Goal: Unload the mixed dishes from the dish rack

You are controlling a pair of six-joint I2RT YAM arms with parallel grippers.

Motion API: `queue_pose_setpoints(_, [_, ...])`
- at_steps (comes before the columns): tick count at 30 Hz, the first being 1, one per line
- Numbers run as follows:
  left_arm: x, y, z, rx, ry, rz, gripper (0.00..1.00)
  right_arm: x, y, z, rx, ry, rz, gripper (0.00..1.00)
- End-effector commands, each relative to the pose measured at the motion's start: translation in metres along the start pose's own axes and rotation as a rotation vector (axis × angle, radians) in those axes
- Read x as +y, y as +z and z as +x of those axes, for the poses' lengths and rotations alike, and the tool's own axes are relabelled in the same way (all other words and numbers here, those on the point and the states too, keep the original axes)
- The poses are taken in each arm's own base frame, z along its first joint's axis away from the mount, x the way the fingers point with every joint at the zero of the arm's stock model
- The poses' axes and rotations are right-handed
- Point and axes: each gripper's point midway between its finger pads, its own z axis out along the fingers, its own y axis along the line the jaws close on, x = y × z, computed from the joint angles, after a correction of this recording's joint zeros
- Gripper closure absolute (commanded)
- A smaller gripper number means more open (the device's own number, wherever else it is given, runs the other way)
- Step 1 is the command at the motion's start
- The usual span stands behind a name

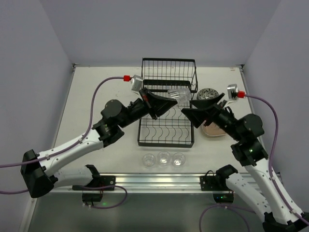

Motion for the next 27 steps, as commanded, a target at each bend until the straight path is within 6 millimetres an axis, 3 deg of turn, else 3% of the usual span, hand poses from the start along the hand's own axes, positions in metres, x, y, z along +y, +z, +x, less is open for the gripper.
queue_pose_setpoints(1, [0.049,-0.010,-0.010,0.120,0.278,-0.305,1.00,-0.046,-0.045,0.001,0.007,-0.087,0.369,0.01])
queue_pose_setpoints(2, [0.054,-0.011,-0.007,0.167,0.317,-0.334,1.00,-0.040,-0.064,-0.009,-0.033,-0.118,0.404,0.01])
queue_pose_setpoints(3, [0.071,-0.023,0.011,0.306,0.374,-0.395,1.00,-0.049,-0.087,-0.015,-0.047,-0.135,0.524,0.01])
queue_pose_setpoints(4, [0.072,-0.013,0.006,0.337,0.401,-0.403,1.00,-0.049,-0.103,-0.024,-0.064,-0.187,0.580,0.01])
queue_pose_setpoints(5, [0.069,-0.012,0.016,0.409,0.407,-0.369,1.00,-0.050,-0.121,-0.033,-0.096,-0.212,0.651,0.01])
queue_pose_setpoints(6, [0.076,-0.021,0.034,0.540,0.430,-0.371,1.00,-0.067,-0.149,-0.036,-0.092,-0.232,0.815,0.01])
queue_pose_setpoints(7, [0.069,-0.006,0.040,0.597,0.439,-0.333,1.00,-0.060,-0.163,-0.053,-0.119,-0.277,0.860,0.01])
queue_pose_setpoints(8, [0.072,-0.018,0.059,0.722,0.439,-0.353,1.00,-0.061,-0.174,-0.057,-0.112,-0.294,0.909,0.01])
queue_pose_setpoints(9, [0.084,-0.016,0.084,0.837,0.487,-0.351,1.00,-0.059,-0.185,-0.060,-0.089,-0.304,0.957,0.01])
queue_pose_setpoints(10, [0.077,-0.014,0.099,0.899,0.540,-0.347,1.00,-0.060,-0.194,-0.064,-0.092,-0.316,0.995,0.01])
queue_pose_setpoints(11, [0.066,-0.014,0.097,0.953,0.584,-0.342,1.00,-0.058,-0.197,-0.064,-0.087,-0.316,1.004,0.01])
queue_pose_setpoints(12, [0.068,-0.012,0.125,1.047,0.626,-0.317,1.00,-0.052,-0.204,-0.067,-0.101,-0.314,1.000,0.01])
queue_pose_setpoints(14, [0.059,-0.007,0.131,1.107,0.670,-0.284,1.00,-0.045,-0.211,-0.069,-0.127,-0.308,0.987,0.01])
queue_pose_setpoints(15, [0.060,-0.005,0.153,1.165,0.671,-0.267,1.00,-0.039,-0.218,-0.071,-0.145,-0.305,0.984,0.01])
queue_pose_setpoints(17, [0.049,0.001,0.160,1.200,0.705,-0.221,1.00,-0.037,-0.228,-0.073,-0.156,-0.309,1.004,0.01])
queue_pose_setpoints(18, [0.051,0.002,0.179,1.245,0.735,-0.220,1.00,-0.033,-0.232,-0.075,-0.165,-0.313,1.006,0.01])
queue_pose_setpoints(20, [0.049,0.002,0.196,1.306,0.793,-0.175,1.00,-0.032,-0.237,-0.076,-0.158,-0.321,1.020,0.01])
queue_pose_setpoints(26, [0.017,-0.018,0.272,1.474,1.008,0.026,1.00,-0.031,-0.238,-0.073,-0.133,-0.334,1.014,0.01])
queue_pose_setpoints(27, [0.015,-0.013,0.274,1.460,1.025,0.033,1.00,-0.031,-0.239,-0.073,-0.131,-0.334,1.014,0.01])
